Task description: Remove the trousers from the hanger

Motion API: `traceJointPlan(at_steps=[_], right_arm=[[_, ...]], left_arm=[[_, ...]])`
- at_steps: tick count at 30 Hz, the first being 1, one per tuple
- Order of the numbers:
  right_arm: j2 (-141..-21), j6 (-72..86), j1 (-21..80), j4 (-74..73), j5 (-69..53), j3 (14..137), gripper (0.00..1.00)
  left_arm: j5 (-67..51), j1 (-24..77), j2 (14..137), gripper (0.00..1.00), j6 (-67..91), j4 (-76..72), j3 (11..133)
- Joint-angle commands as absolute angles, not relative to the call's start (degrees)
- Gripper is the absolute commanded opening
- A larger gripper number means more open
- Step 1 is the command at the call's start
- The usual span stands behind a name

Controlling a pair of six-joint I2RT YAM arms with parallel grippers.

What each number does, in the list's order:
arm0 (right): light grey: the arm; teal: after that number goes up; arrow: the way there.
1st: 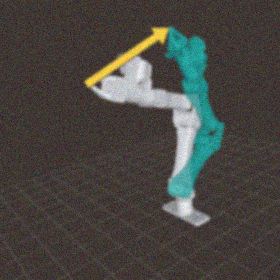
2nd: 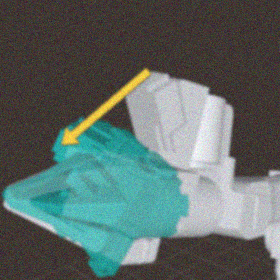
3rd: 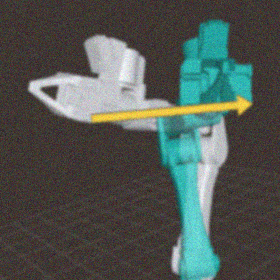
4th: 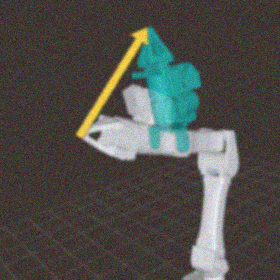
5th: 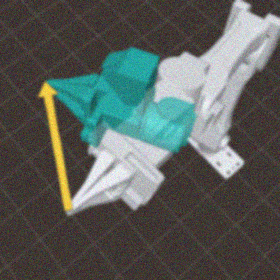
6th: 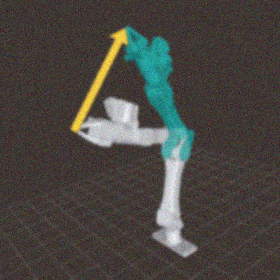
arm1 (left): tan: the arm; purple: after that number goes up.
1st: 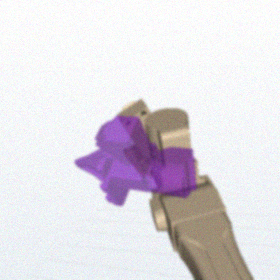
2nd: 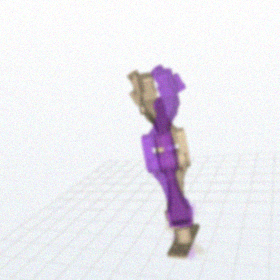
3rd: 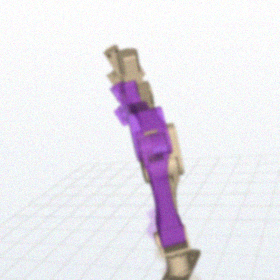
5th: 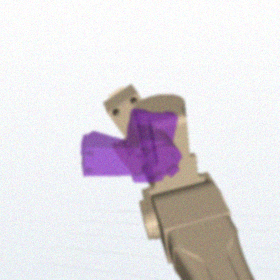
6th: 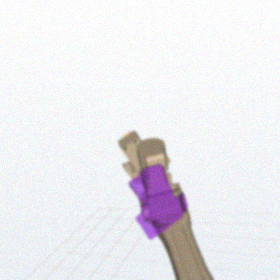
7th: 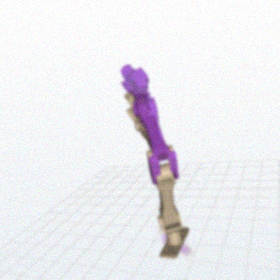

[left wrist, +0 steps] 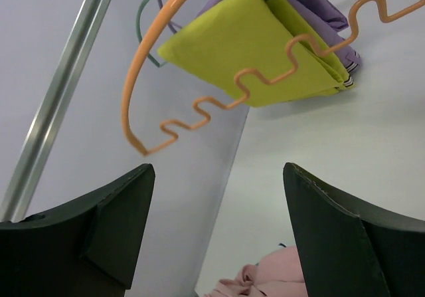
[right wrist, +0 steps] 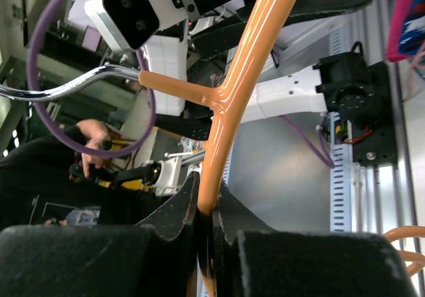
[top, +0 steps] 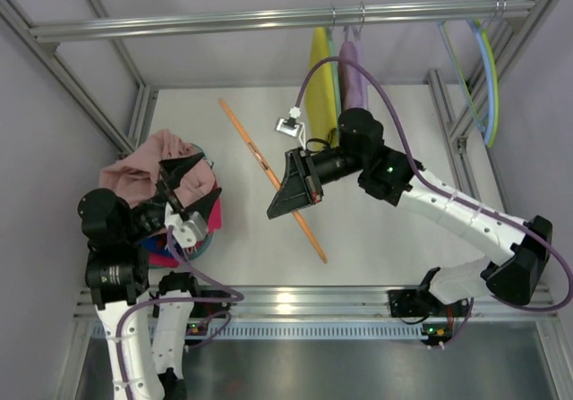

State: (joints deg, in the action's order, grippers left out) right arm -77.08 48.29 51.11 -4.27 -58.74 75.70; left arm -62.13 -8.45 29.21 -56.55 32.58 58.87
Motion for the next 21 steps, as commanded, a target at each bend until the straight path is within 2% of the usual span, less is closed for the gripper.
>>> traceJointPlan(at_steps=[1,14,21], right_arm=[[-78.39,50.53,54.22,3.86,-60.20,76.29,0.00],[-85.78,56.78,58.97,9.23,-61.00,80.33,0.00],[-87.71,58.45,62.14,10.37,-61.52,82.96,0.00]], left_arm=[[-71.88,-8.44,27.34,0.84,-70.20,28.83,57.92],[-74.71,-8.53,29.61,0.78,-78.74,28.83,63.02],[-77.17,-8.44,31.38,0.62,-82.53,28.74,62.23]])
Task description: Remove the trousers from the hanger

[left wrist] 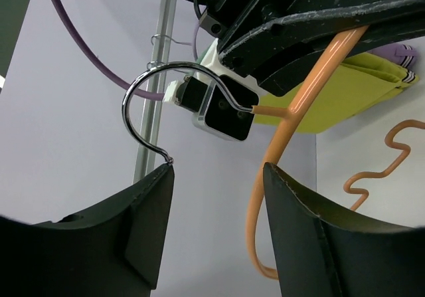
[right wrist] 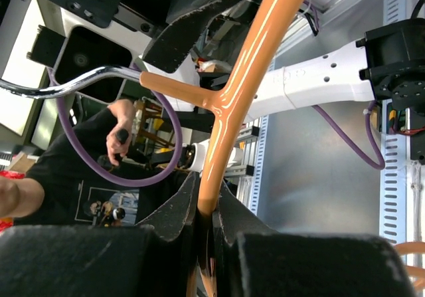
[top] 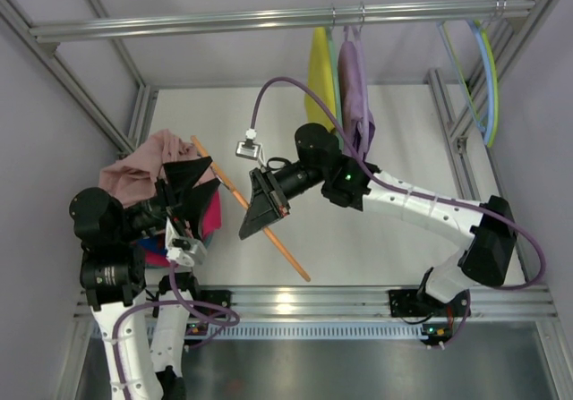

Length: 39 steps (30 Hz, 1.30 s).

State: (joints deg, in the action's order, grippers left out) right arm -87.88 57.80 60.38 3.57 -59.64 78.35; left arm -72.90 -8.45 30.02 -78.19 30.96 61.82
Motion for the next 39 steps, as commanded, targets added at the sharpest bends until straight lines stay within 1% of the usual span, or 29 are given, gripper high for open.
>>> traceJointPlan(at_steps=[1,9,18,25,33,39], right_arm=[[-87.89,58.53,62.23,10.37,-61.61,84.01,0.00],[-87.63,58.01,62.75,9.05,-62.66,85.08,0.00],[-87.10,57.13,61.18,8.44,-63.90,86.22,0.00],[-86.40,56.25,60.82,7.30,-64.42,86.31,0.00],[-85.96,55.90,58.89,6.59,-65.04,86.84,0.00],[-85.52,56.42,60.47,7.12,-64.86,84.29,0.00]], left_arm=[[-77.34,-8.52,31.46,0.61,-82.62,28.74,62.05],[-77.96,-8.44,31.55,0.60,-83.93,28.83,60.21],[-77.61,-8.44,30.15,0.57,-83.58,28.56,58.10],[-77.87,-8.44,30.85,0.59,-84.64,28.56,58.27],[-79.01,-8.53,30.59,0.66,-85.17,28.48,57.22],[-78.84,-8.53,31.64,0.62,-87.01,28.56,57.74]])
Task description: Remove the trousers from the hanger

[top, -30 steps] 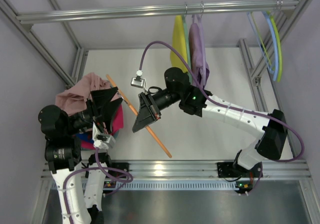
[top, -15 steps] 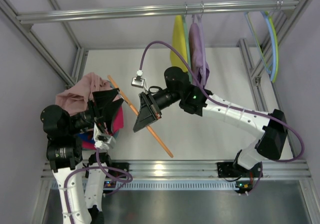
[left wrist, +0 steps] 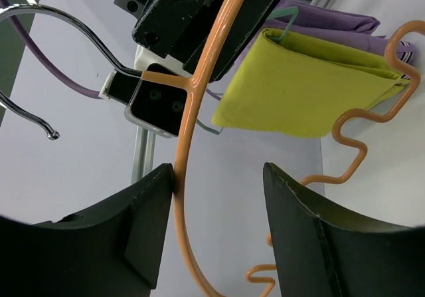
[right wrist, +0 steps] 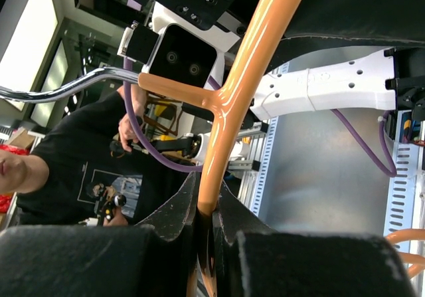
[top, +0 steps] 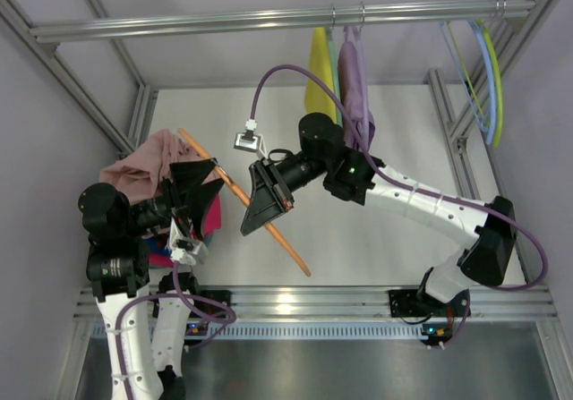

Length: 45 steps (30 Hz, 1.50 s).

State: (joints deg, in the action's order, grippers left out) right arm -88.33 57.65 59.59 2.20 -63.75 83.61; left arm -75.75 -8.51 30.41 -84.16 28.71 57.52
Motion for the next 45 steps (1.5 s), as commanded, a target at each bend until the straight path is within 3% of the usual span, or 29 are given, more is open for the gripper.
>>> traceJointPlan(at_steps=[1,3,7,8,10,14,16,19,20,23,26,32,38,45], right_arm=[[-85.69,56.69,60.90,7.38,-64.95,84.20,0.00],[-86.31,57.22,61.96,8.08,-65.04,84.55,0.00],[-88.76,57.92,63.54,8.44,-64.78,87.01,0.00],[-89.12,57.57,64.07,8.09,-64.86,88.23,0.00],[-89.74,56.61,64.25,6.33,-64.86,89.21,0.00],[-88.95,51.96,63.11,1.94,-64.08,89.21,0.00],[-87.81,49.84,62.49,-2.34,-62.76,89.21,0.00],[-86.49,43.87,61.00,-9.81,-60.04,91.22,0.28],[-86.14,42.20,59.43,-10.97,-60.03,91.40,0.49],[-84.03,37.64,56.00,-18.33,-59.07,92.11,0.78],[-79.90,30.62,54.06,-24.06,-55.39,90.62,0.93],[-71.28,17.77,53.61,-34.09,-38.59,87.80,0.98],[-69.35,20.65,53.79,-33.14,-46.40,83.41,0.91],[-70.40,21.62,54.14,-31.20,-43.50,83.67,0.86]], left_arm=[[-79.01,-8.53,31.81,0.61,-87.19,28.56,57.83],[-79.63,-8.44,31.90,0.60,-87.45,28.56,57.92],[-81.38,-8.52,32.52,0.48,-87.54,28.65,57.92],[-81.56,-8.44,32.61,0.38,-87.97,28.65,57.83],[-81.65,-8.52,32.69,0.31,-88.15,28.65,57.74],[-79.98,-8.44,32.70,0.06,-86.84,28.74,58.18],[-79.54,-8.52,32.52,0.00,-86.49,28.74,58.10],[-78.58,-8.53,32.96,0.00,-85.00,28.83,58.18],[-78.40,-8.53,33.13,0.00,-84.47,28.83,58.44],[-76.48,-8.44,34.45,0.00,-83.76,28.74,59.15],[-74.45,-8.44,35.86,0.00,-81.66,28.83,59.59],[-72.77,-8.52,40.69,0.00,-71.73,28.83,63.98],[-71.20,-8.44,42.54,0.00,-71.54,28.83,65.21],[-68.82,-8.35,43.07,0.00,-72.25,28.74,64.78]])
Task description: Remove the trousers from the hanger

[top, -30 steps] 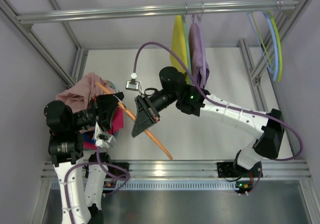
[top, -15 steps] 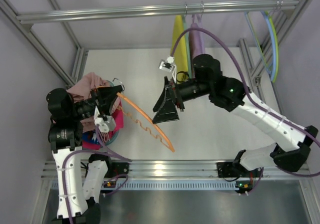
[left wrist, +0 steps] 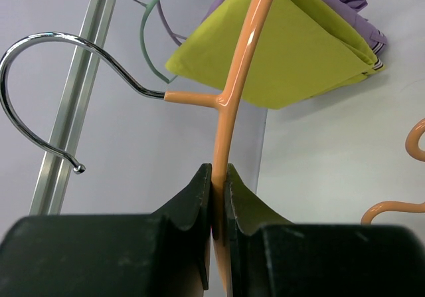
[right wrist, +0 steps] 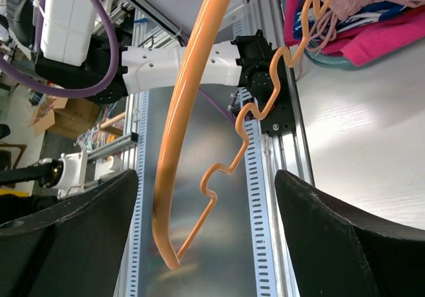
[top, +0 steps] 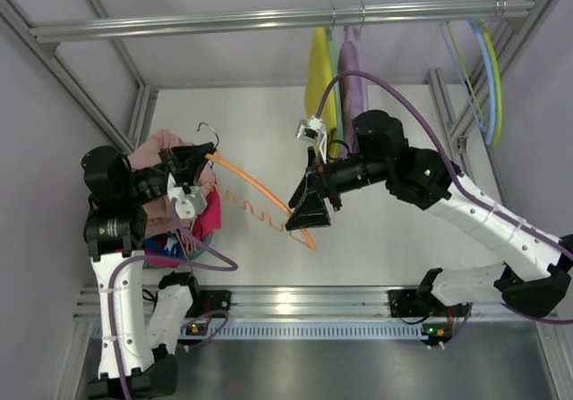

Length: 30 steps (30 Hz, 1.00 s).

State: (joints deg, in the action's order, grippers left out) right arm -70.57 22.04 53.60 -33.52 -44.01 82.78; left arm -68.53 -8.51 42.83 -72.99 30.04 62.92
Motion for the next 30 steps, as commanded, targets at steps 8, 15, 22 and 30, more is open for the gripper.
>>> traceJointPlan(at_steps=[8,15,22,30], right_arm=[[-73.65,29.17,56.25,-25.58,-49.91,82.79,0.60],[-73.39,30.85,56.25,-25.22,-52.29,81.83,0.13],[-72.25,36.55,50.73,-21.19,-56.07,81.38,0.00],[-66.19,27.19,46.23,-27.94,-57.31,86.21,0.00]], left_arm=[[-67.68,-8.35,42.89,0.00,-73.38,28.83,64.07],[-67.32,-8.35,42.45,0.00,-74.88,28.83,62.93],[-68.46,-8.35,43.15,0.36,-70.24,28.83,64.15],[-70.05,-8.35,44.56,0.95,-57.05,28.83,71.26]])
